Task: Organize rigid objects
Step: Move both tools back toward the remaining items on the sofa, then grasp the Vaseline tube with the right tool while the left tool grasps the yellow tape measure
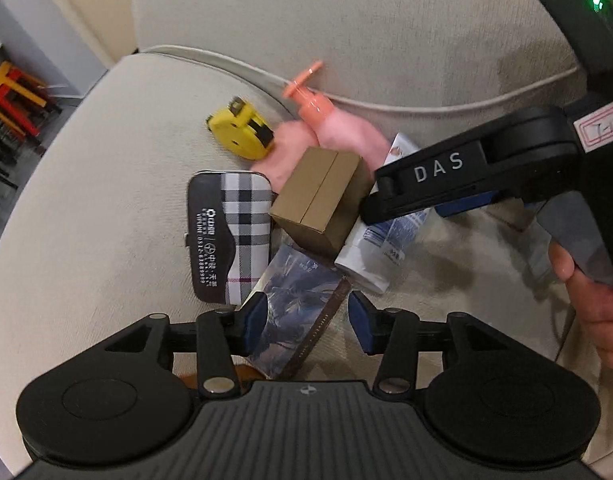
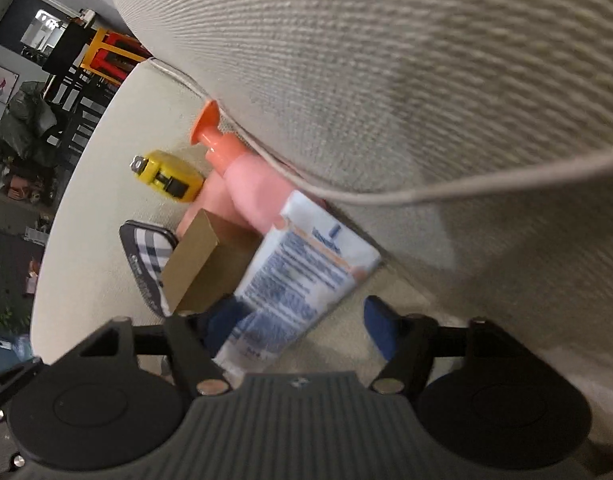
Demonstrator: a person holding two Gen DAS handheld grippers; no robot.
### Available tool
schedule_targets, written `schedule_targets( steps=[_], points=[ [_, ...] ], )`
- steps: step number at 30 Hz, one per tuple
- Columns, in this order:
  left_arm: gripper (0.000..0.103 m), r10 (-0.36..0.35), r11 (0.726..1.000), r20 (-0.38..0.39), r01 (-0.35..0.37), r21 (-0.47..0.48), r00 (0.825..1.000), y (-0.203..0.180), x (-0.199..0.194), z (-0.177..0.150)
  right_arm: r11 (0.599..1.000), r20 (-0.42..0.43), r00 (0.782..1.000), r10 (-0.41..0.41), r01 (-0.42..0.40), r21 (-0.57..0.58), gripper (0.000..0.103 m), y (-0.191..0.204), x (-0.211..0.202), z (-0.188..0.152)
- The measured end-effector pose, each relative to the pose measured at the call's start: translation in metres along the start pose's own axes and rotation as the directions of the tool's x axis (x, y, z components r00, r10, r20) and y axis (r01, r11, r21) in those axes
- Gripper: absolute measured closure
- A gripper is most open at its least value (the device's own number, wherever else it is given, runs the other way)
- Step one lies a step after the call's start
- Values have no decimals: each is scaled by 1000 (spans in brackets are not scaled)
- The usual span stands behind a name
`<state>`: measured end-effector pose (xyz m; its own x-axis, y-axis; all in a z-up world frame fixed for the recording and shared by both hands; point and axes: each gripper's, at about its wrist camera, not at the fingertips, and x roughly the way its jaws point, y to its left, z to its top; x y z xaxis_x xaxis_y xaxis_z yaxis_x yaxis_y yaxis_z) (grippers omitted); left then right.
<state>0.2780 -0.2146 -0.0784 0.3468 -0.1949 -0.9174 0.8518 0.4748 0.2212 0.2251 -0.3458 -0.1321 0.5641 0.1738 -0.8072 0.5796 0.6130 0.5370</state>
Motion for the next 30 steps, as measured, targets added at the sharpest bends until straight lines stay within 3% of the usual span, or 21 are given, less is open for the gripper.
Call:
schedule_targets(
  steps=[7, 14, 21, 27, 30],
  points=[
    [45, -45, 999, -27, 45, 8, 999, 4, 18, 6, 1000, 9, 1000, 10, -10, -14, 27, 3, 12, 2],
    [45, -74, 997, -29, 72, -41, 997, 13, 15, 6, 998, 17, 999, 29, -28, -57, 46, 5, 3, -3],
    [45, -164, 985, 29, 166, -47, 986, 5, -5, 7, 991, 10, 1000, 10, -9, -132, 52, 4, -5, -8],
    [48, -121, 992, 29, 122, -41, 992, 4, -6, 11, 992, -28, 1000, 12, -15, -123, 54, -4, -6, -6],
    [48, -112, 991, 35, 115, -75, 993, 15, -8, 15, 995, -50, 999, 7, -11, -96, 50, -3, -2, -2]
  ],
)
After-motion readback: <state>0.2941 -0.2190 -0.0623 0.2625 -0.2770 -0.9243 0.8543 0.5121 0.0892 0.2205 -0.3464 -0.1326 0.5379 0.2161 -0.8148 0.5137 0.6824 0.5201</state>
